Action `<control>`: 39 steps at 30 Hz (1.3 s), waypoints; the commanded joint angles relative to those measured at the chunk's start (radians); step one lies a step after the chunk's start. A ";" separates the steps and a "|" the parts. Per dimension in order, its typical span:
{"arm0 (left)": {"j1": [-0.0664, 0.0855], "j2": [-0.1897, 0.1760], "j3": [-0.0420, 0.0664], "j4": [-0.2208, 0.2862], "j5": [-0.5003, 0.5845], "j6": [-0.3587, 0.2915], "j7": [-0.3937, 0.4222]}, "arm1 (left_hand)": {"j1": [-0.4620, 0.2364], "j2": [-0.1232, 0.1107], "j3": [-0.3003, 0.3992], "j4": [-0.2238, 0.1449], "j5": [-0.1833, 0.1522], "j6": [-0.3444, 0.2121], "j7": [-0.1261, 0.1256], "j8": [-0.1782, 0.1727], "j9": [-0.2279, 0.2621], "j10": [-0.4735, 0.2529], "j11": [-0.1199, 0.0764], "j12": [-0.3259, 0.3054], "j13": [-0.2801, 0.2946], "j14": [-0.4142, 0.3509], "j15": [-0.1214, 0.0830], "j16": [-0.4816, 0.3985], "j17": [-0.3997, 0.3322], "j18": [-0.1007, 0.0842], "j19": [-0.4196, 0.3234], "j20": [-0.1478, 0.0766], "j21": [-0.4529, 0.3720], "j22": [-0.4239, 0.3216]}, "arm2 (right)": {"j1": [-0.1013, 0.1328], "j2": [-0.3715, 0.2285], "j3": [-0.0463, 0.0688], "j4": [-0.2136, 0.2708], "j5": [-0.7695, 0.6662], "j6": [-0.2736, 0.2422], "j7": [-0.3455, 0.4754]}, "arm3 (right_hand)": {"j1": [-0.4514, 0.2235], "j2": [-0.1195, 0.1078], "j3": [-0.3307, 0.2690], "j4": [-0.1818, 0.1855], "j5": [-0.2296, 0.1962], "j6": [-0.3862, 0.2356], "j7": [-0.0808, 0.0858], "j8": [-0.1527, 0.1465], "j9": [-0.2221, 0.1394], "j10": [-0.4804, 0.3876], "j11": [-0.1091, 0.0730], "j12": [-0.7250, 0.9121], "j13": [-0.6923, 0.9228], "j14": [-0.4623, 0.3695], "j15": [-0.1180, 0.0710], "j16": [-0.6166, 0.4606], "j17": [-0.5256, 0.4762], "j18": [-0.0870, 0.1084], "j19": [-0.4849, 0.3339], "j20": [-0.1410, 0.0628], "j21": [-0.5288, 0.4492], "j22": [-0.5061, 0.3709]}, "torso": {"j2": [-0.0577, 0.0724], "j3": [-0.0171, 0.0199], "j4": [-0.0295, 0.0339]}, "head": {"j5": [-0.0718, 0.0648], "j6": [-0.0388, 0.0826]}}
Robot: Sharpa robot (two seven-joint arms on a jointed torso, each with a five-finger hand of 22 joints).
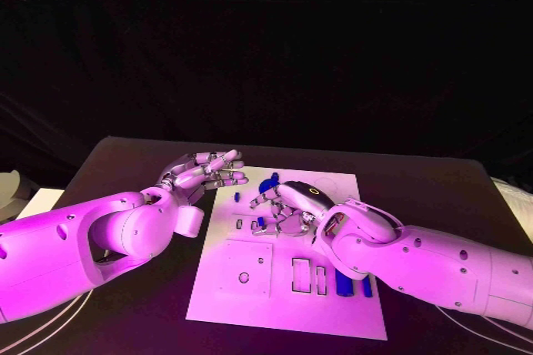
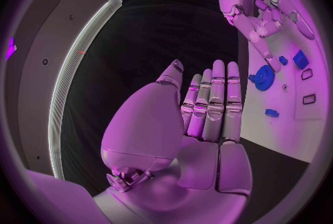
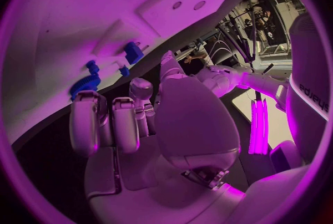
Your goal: Assemble the parts on the task board
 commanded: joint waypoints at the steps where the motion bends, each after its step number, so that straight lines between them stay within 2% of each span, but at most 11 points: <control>1: 0.001 0.001 0.001 -0.002 -0.014 0.023 -0.025 | 0.010 0.000 0.001 -0.009 -0.004 -0.002 0.006 -0.008 -0.001 -0.007 0.005 -0.003 -0.001 0.012 -0.003 0.003 0.005 0.014 0.015 -0.003 0.005 0.001 | 0.006 -0.032 0.015 0.030 0.186 0.004 0.209 | 0.002 0.016 -0.007 -0.002 -0.006 -0.011 -0.001 -0.005 0.001 -0.013 0.000 -0.007 -0.006 0.065 0.010 -0.010 0.103 0.006 -0.005 0.005 -0.009 -0.012 | -0.001 -0.0001 -0.0009 | 0.003 0.000; 6: 0.000 0.003 0.000 -0.017 -0.076 0.033 -0.086 | 0.011 0.001 0.006 -0.019 -0.004 0.001 -0.001 -0.009 0.000 0.010 -0.007 0.008 0.003 0.068 -0.020 0.042 0.032 0.014 0.062 -0.021 0.036 0.014 | 0.056 -0.117 0.034 0.061 0.379 0.050 0.243 | 0.030 0.040 -0.006 -0.018 0.023 0.004 -0.005 0.004 0.004 -0.009 -0.005 0.012 -0.001 0.066 0.007 -0.006 0.109 0.005 -0.001 0.004 -0.006 -0.006 | -0.006 -0.0007 -0.0002 | 0.002 -0.001; 9: 0.000 0.007 0.000 -0.031 -0.173 0.041 -0.171 | 0.002 -0.001 0.009 -0.017 -0.007 0.030 -0.037 0.003 0.004 0.095 -0.051 0.055 0.021 0.258 -0.077 0.225 0.134 0.012 0.204 -0.076 0.145 0.066 | 0.105 -0.183 0.038 0.070 0.504 0.068 0.238 | 0.047 0.059 -0.004 -0.033 0.053 0.022 -0.012 0.012 0.006 0.002 -0.011 0.030 0.004 0.070 0.002 -0.001 0.117 0.004 0.003 0.000 -0.004 -0.001 | -0.012 -0.0015 -0.0022 | 0.003 -0.003; 10: 0.000 0.009 0.000 -0.035 -0.212 0.041 -0.209 | -0.006 0.000 0.009 -0.010 -0.007 0.047 -0.054 0.011 0.006 0.139 -0.069 0.082 0.035 0.301 -0.095 0.346 0.231 0.013 0.248 -0.095 0.187 0.089 | 0.121 -0.200 0.039 0.067 0.534 0.071 0.234 | 0.053 0.064 -0.003 -0.037 0.064 0.026 -0.013 0.013 0.006 0.006 -0.013 0.035 0.006 0.071 0.000 0.001 0.121 0.004 0.004 -0.001 -0.002 0.001 | -0.015 -0.0011 -0.0037 | 0.003 -0.004; 13: 0.001 0.016 0.001 -0.045 -0.344 0.019 -0.352 | -0.053 -0.001 -0.002 0.024 -0.008 0.107 -0.102 0.052 0.021 0.249 -0.129 0.219 0.124 0.329 -0.134 0.964 0.817 0.011 0.351 -0.146 0.330 0.171 | 0.153 -0.246 0.041 0.054 0.584 0.060 0.231 | 0.078 0.081 0.008 -0.055 0.131 0.039 -0.018 0.018 0.007 0.012 -0.018 0.043 0.006 0.072 -0.005 0.001 0.122 0.003 0.008 -0.007 -0.001 0.004 | -0.025 0.0001 -0.0086 | 0.004 -0.008; 15: 0.001 0.020 0.001 -0.050 -0.432 0.031 -0.466 | -0.098 -0.009 -0.026 0.049 -0.015 0.124 -0.113 0.082 0.037 0.261 -0.129 0.319 0.199 0.347 -0.143 1.200 1.083 -0.025 0.404 -0.153 0.541 0.417 | 0.165 -0.271 0.041 0.044 0.605 0.047 0.232 | 0.080 0.084 0.009 -0.058 0.139 0.041 -0.019 0.018 0.007 0.016 -0.019 0.048 0.008 0.072 -0.006 0.001 0.122 0.003 0.009 -0.008 0.000 0.005 | -0.032 0.0011 -0.0099 | 0.006 -0.011; 18: 0.004 0.025 0.002 -0.058 -0.567 0.083 -0.633 | -0.158 -0.003 -0.063 0.112 -0.014 0.107 -0.131 0.158 0.083 0.180 -0.126 0.653 0.496 0.362 -0.156 1.382 1.308 -0.065 0.438 -0.168 0.843 0.769 | 0.175 -0.297 0.042 0.031 0.623 0.034 0.230 | 0.081 0.086 0.010 -0.061 0.142 0.044 -0.020 0.019 0.007 0.022 -0.020 0.057 0.014 0.071 -0.006 0.000 0.120 0.002 0.011 -0.009 0.002 0.009 | -0.040 0.0075 -0.0124 | 0.015 -0.017; 21: 0.015 0.033 0.003 -0.067 -0.687 0.144 -0.767 | -0.185 0.004 -0.091 0.116 -0.020 0.088 -0.133 0.225 0.123 0.159 -0.142 0.903 0.743 0.378 -0.161 1.421 1.369 -0.082 0.443 -0.165 0.971 0.929 | 0.179 -0.310 0.042 0.023 0.631 0.027 0.226 | 0.081 0.087 0.010 -0.061 0.143 0.045 -0.020 0.019 0.007 0.023 -0.020 0.059 0.015 0.071 -0.007 -0.001 0.120 0.002 0.011 -0.009 0.002 0.009 | -0.045 0.0120 -0.0147 | 0.022 -0.020; 25: 0.032 0.063 0.004 -0.095 -0.851 0.233 -0.912 | -0.217 0.025 -0.124 0.119 -0.024 0.072 -0.149 0.318 0.184 0.191 -0.158 1.076 0.928 0.378 -0.171 1.421 1.369 -0.104 0.476 -0.173 1.098 1.110 | 0.182 -0.320 0.040 0.020 0.636 0.019 0.217 | 0.080 0.086 0.009 -0.062 0.142 0.047 -0.020 0.020 0.007 0.025 -0.020 0.060 0.015 0.070 -0.007 -0.003 0.116 0.002 0.012 -0.009 0.002 0.008 | -0.053 0.0174 -0.0140 | 0.025 -0.025; 35: 0.065 0.160 0.004 -0.160 -1.035 0.307 -1.049 | -0.253 0.048 -0.189 0.119 -0.037 0.021 -0.161 0.445 0.283 0.194 -0.170 1.132 0.995 0.378 -0.179 1.421 1.369 -0.124 0.515 -0.183 1.172 1.239 | 0.182 -0.319 0.030 0.015 0.615 0.010 0.195 | 0.065 0.083 -0.003 -0.061 0.155 0.052 -0.023 0.019 0.006 0.027 -0.023 0.057 0.007 0.069 -0.009 -0.010 0.108 0.003 0.010 -0.012 -0.001 0.003 | -0.065 0.0245 -0.0158 | 0.026 -0.033; 39: 0.072 0.201 0.003 -0.185 -1.058 0.325 -1.065 | -0.297 0.046 -0.228 0.121 -0.103 0.021 -0.174 0.501 0.328 0.219 -0.179 1.167 1.038 0.378 -0.187 1.421 1.369 -0.132 0.528 -0.190 1.194 1.280 | 0.181 -0.315 0.026 0.011 0.611 0.018 0.189 | 0.052 0.079 -0.016 -0.060 0.192 0.061 -0.026 0.021 0.007 0.027 -0.025 0.055 0.001 0.068 -0.011 -0.013 0.105 0.004 0.010 -0.014 -0.003 0.000 | -0.064 0.0250 -0.0169 | 0.035 -0.030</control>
